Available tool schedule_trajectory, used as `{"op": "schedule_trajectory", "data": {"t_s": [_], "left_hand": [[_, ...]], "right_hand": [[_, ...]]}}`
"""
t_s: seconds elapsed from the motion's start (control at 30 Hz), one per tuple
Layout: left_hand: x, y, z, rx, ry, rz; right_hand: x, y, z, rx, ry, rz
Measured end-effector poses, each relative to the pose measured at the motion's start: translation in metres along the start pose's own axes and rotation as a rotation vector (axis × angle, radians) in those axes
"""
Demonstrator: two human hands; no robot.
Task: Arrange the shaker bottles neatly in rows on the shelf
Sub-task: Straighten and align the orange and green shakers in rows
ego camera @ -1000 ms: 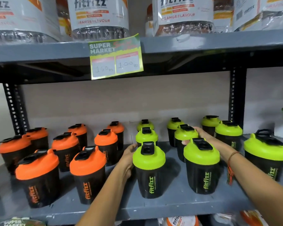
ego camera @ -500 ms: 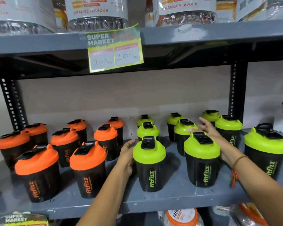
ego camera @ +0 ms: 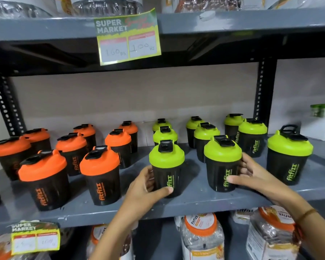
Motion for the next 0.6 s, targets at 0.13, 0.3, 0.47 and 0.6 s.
{"op": "schedule_trajectory", "data": {"t_s": [0.13,0.3,0.47,0.6], "left_hand": [[0.001,0.004,-0.006,0.004,-0.009,-0.003],[0.006,0.006,-0.013,0.004,-0.005,0.001],[0.009,0.006,-0.014,-0.003,0.004,0.022],[0.008,0.005,-0.009,-0.012,0.023,0.02]], "right_hand": [[0.002,0.003,0.002,0.026,-0.086,0.001],[-0.001,0.004,0.004,0.017,-0.098,0.033],[-0.003,0.004,0.005,0.032,-0.113,0.031],[-0.002,0.003,0.004,0.024,-0.061,0.008]]}}
Point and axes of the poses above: each hand's wrist, its own y-axis towards the middle knuckle, its own x-axis out of the palm, z = x × y, the point moved 3 cm from there along y, towards the middle knuckle, and after that the axes turned 9 degrees about x, right-handed, at the moved point
